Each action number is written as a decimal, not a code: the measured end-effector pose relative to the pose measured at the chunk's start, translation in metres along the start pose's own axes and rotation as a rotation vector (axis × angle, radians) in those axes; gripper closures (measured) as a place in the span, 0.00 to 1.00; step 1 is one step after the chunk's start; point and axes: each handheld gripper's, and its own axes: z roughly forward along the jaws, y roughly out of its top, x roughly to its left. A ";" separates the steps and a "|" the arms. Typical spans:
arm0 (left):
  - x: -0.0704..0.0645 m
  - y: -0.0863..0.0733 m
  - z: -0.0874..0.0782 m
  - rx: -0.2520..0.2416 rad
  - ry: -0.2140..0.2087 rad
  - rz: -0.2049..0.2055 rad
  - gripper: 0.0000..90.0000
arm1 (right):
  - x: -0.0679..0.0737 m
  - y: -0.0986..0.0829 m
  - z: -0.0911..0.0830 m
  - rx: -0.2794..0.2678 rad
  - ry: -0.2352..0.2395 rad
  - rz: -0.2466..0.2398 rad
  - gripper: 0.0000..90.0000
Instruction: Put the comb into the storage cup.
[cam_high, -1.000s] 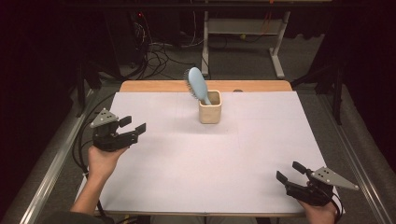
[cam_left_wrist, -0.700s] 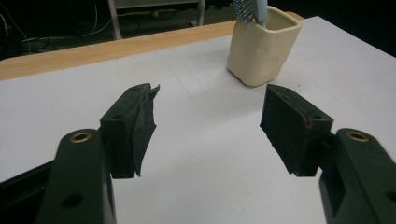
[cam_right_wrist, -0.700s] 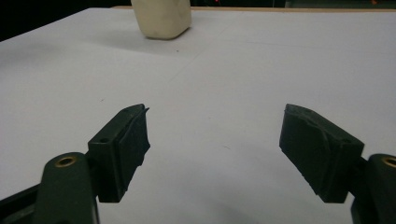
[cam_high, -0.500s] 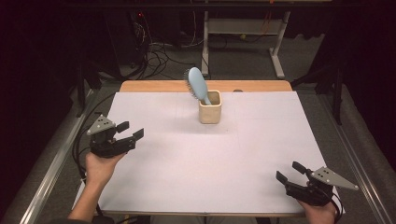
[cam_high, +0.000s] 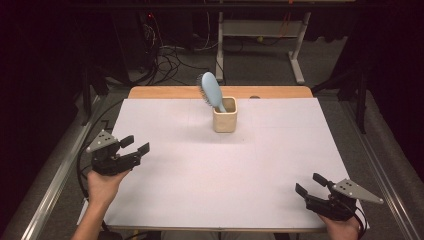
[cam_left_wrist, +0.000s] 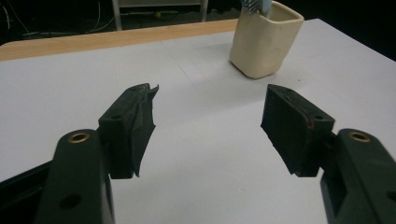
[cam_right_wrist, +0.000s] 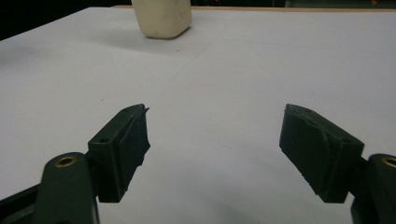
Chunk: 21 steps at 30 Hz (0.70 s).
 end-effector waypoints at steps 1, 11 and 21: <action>0.000 -0.001 -0.001 -0.002 0.000 0.001 0.38 | 0.000 0.000 0.000 0.000 0.000 0.000 0.27; 0.001 -0.009 -0.006 -0.009 0.007 -0.003 0.38 | 0.000 0.000 0.000 0.000 -0.001 -0.002 0.27; 0.000 -0.016 -0.005 -0.007 0.003 0.004 0.37 | 0.000 0.000 0.000 0.000 -0.001 -0.002 0.27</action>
